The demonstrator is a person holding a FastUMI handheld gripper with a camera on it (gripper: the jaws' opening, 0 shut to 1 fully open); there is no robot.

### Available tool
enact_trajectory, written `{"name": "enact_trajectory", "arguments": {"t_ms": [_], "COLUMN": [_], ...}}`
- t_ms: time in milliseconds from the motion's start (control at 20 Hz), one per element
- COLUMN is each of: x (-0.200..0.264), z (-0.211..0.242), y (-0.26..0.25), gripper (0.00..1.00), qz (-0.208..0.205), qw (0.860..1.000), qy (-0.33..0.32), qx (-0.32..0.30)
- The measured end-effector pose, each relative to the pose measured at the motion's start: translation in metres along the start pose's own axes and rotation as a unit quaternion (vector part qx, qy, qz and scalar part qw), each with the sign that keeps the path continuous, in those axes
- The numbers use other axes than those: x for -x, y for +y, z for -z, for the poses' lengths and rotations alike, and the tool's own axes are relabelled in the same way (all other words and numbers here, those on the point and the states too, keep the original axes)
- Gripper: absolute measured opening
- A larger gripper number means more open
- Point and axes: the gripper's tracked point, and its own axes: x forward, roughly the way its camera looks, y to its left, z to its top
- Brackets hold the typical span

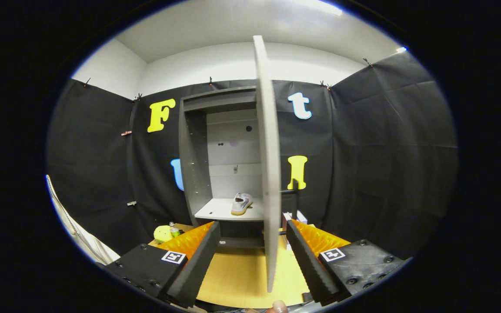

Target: Open the shoe cabinet door, grab the shoes and put them into the shoe cabinet, then close the shoe cabinet door.

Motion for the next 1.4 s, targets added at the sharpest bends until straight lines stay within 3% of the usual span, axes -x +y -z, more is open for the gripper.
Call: {"name": "enact_trajectory", "arguments": {"t_ms": [250,650,1000,1400], "x": [-0.016,-0.080,-0.090,-0.114], "z": [0.010,0.020,0.020,0.024], "y": [-0.057,-0.056,-0.014,0.060], "gripper": [0.97,0.98,0.98,0.98], "qz": [-0.018,-0.087,-0.135,-0.121], "qw": [1.000,0.996,0.991,0.993], "qy": [0.017,0.026,0.014,0.009], "qx": [-0.017,-0.024,0.008,-0.005]}}
